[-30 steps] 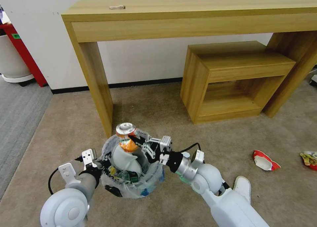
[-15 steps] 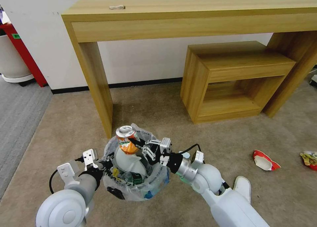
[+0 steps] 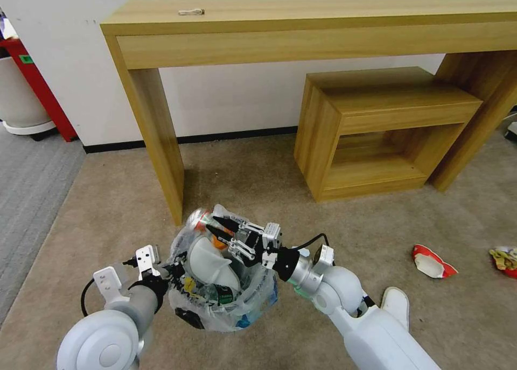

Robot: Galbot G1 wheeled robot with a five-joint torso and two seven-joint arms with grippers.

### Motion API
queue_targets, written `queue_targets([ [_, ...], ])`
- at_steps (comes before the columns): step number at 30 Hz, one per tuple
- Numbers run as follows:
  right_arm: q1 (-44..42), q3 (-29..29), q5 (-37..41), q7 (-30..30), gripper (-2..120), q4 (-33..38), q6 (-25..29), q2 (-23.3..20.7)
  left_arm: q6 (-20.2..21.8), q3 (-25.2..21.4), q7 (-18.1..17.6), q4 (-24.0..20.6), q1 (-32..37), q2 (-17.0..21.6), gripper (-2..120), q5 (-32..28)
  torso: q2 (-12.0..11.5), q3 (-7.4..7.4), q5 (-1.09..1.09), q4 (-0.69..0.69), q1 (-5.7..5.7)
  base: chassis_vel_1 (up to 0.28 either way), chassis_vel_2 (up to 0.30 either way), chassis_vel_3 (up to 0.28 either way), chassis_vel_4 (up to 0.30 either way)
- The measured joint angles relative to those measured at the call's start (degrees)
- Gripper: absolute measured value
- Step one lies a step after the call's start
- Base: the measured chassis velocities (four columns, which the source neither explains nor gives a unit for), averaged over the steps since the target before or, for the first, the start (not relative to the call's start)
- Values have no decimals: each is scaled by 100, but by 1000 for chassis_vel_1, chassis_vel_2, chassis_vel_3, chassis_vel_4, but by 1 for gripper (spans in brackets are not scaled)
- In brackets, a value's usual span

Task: Pick up the trash bin and place the garbage on the floor into it.

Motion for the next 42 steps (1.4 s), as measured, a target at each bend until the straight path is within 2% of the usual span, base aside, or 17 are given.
queue_targets([
  [2,5,0,4,3,53,-1,13,1,0,-3,0,1,0,3,1,0,0,0,0,0,0,0,0,0,0],
  [6,8,0,7,8,71,-19,53,-8,0,-25,0,15,-16,11,1,-1,0,0,0,0,0,0,0,0,0],
  [7,8,0,7,8,71,-19,53,-8,0,-25,0,15,-16,11,1,-1,0,0,0,0,0,0,0,0,0],
  [10,-11,1,2,8,87,-32,93,-30,1,-64,0,19,-49,27,1,-31,0,0,0,0,0,0,0,0,0],
  [11,-11,1,2,8,87,-32,93,-30,1,-64,0,19,-49,27,1,-31,0,0,0,0,0,0,0,0,0],
  [13,-25,10,2,9,97,-33,122,-34,0,-106,0,30,-77,35,1,-61,0,0,0,0,0,0,0,0,0],
  [19,-80,46,13,249,100,19,206,-22,-11,-272,-98,90,-169,39,1,-150,0,0,0,0,0,0,0,0,0],
  [21,-142,171,48,967,100,158,136,-12,-71,-403,-277,166,-222,69,1,-170,0,0,0,0,0,0,0,0,0],
  [23,-152,245,49,1156,100,199,72,-12,-91,-427,-301,182,-225,76,1,-154,0,0,0,0,0,0,0,0,0],
  [25,-156,671,1,1736,100,311,-151,3,-165,-500,-356,244,-236,86,1,-20,0,0,0,0,0,0,0,0,0],
  [27,-147,807,-14,1871,100,315,-165,7,-185,-522,-360,262,-238,86,1,22,0,0,0,0,0,0,0,0,0],
  [30,-127,1531,-261,2484,100,314,-177,-51,-274,-595,-350,317,-242,84,1,203,0,0,0,1,0,0,0,0,0],
  [31,-127,1531,-261,2484,100,314,-177,-51,-274,-595,-350,317,-242,84,1,203,0,0,0,1,0,0,0,0,0],
  [34,-348,2432,-602,2820,100,321,-187,-22,-322,-644,-330,374,-243,84,1,324,0,0,1,-1,0,0,0,0,0],
  [35,-348,2432,-602,2820,100,321,-187,-22,-322,-644,-330,374,-243,84,1,324,0,0,1,-1,0,0,0,0,0],
  [39,-700,3218,-1154,3076,100,212,204,92,-385,-705,-220,437,-241,75,1,519,0,0,1,0,0,0,0,0,0],
  [42,-980,3501,-1109,3247,100,266,255,124,-417,-765,-161,441,-267,58,1,613,0,0,2,-1,0,0,0,0,0],
])
